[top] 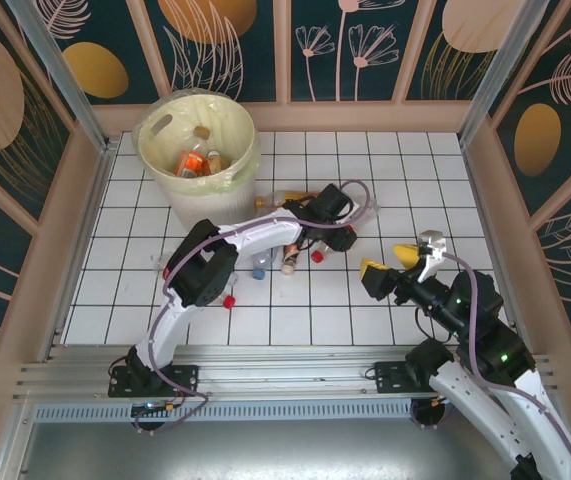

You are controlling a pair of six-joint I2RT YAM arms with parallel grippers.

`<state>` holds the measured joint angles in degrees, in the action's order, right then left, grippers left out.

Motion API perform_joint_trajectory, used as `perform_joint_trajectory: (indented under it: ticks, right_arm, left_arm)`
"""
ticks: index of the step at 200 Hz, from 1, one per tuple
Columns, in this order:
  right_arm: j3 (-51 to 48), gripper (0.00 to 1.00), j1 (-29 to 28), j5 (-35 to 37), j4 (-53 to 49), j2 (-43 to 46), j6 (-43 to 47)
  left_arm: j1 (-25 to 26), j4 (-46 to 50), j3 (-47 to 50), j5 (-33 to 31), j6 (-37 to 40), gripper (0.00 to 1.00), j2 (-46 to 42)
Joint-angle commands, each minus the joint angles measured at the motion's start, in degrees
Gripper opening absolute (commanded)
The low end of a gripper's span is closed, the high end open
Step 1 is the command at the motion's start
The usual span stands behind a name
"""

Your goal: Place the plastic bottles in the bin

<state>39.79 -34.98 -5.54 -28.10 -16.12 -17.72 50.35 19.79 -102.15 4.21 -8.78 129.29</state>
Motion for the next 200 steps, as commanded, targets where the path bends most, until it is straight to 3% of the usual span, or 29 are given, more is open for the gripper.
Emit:
perform_joint_trajectory:
  ticks: [1,108,200]
  right_arm:
    - [-0.6,0.99,-0.4,0.9,1.1,1.3,0.0]
    - [-1.0,0.99,-0.5,-1.6,2.4,6.1,0.4]
    - [-1.3,0.99,-0.5,-2.3,2.7,6.6,0.6]
  left_arm:
    - [-0.1,-2.7,0.9,3.2,-2.8,0.55,-6.1]
    - [-1.4,0.1,-4.2,4.5,-7.0,0.56,-17.9]
    - [-9.0,7.5,-8.2,-4.5,-4.5,0.57,-30.0]
